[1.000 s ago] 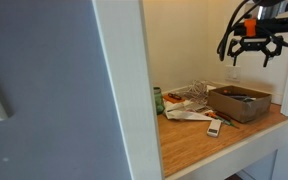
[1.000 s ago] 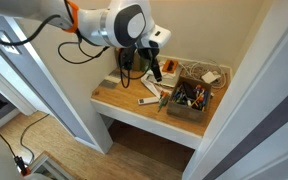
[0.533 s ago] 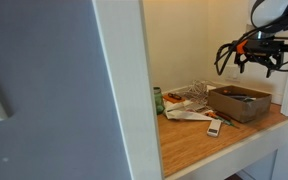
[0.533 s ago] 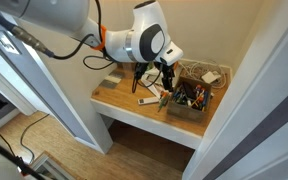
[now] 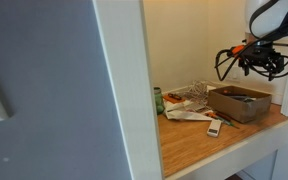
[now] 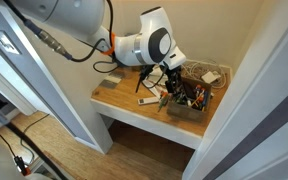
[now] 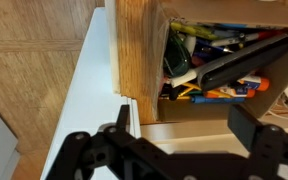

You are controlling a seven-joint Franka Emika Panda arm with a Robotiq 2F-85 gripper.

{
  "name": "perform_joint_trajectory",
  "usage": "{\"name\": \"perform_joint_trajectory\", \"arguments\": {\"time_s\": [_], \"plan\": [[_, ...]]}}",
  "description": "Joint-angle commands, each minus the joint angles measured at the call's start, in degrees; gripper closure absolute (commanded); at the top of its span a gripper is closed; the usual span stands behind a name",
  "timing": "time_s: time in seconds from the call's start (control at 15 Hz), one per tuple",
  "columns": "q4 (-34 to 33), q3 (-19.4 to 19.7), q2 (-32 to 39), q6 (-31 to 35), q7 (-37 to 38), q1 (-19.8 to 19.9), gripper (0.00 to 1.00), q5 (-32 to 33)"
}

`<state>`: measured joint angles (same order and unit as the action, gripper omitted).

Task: Take the black thing out of the box

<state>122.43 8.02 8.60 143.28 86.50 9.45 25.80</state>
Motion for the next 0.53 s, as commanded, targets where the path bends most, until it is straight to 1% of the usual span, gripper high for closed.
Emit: {"name": "perform_joint_trajectory", "arguments": {"time_s": [0.0, 0.2, 0.47], "plan": [[-1.88, 1.91, 1.29, -2.82, 0.83, -2.03, 0.0, -0.17], [-4.7, 2.28, 3.81, -7.08, 0.5, -2.72, 0.0, -0.91], [-8.53, 2.54, 7.95, -9.01, 0.56, -3.54, 0.0, -2.22]]}}
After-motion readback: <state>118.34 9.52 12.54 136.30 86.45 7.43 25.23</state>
